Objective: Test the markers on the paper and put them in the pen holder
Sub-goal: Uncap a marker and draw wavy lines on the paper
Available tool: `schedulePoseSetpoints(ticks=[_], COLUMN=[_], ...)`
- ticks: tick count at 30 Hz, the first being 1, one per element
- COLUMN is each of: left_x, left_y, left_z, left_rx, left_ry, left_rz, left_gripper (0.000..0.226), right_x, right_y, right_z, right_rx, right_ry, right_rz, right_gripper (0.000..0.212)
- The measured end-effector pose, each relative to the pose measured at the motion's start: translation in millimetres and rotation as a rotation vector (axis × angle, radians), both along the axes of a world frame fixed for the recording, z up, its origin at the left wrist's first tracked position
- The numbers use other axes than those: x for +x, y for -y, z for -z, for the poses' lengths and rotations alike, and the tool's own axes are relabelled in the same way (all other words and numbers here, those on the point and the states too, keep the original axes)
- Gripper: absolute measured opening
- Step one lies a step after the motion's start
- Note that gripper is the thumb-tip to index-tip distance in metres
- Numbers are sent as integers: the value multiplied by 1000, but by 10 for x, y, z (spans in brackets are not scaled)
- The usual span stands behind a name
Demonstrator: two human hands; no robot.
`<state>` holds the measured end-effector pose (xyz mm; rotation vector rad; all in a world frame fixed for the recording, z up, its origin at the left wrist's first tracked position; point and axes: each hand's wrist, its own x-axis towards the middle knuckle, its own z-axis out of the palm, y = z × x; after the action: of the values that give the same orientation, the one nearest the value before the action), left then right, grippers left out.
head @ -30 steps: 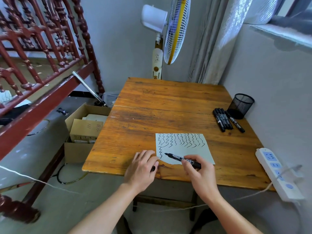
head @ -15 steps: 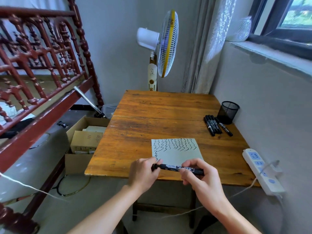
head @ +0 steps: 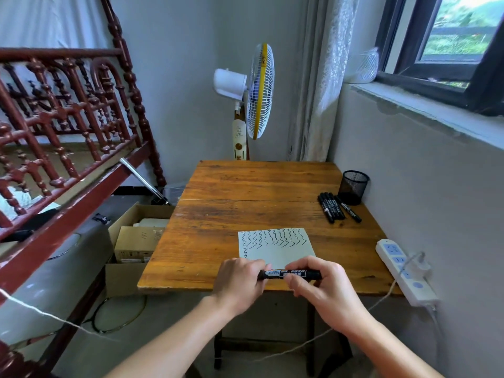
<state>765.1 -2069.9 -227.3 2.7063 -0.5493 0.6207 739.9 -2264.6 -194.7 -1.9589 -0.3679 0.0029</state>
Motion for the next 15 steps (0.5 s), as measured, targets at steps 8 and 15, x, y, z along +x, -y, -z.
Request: schedulePoseSetpoints(ticks=[8,15], left_x=[-18,167], left_y=[109,161], left_z=[-3,93], left_rx=[94,65], left_ry=[48,-46], left_rz=[-32,-18], left_gripper=[14,9], right_x=[-44,124], right_y=[-20,77], right_z=[13,217], right_rx=[321,366], right_ry=[-202,-353], right_rz=[86,157], right_gripper=[10,11])
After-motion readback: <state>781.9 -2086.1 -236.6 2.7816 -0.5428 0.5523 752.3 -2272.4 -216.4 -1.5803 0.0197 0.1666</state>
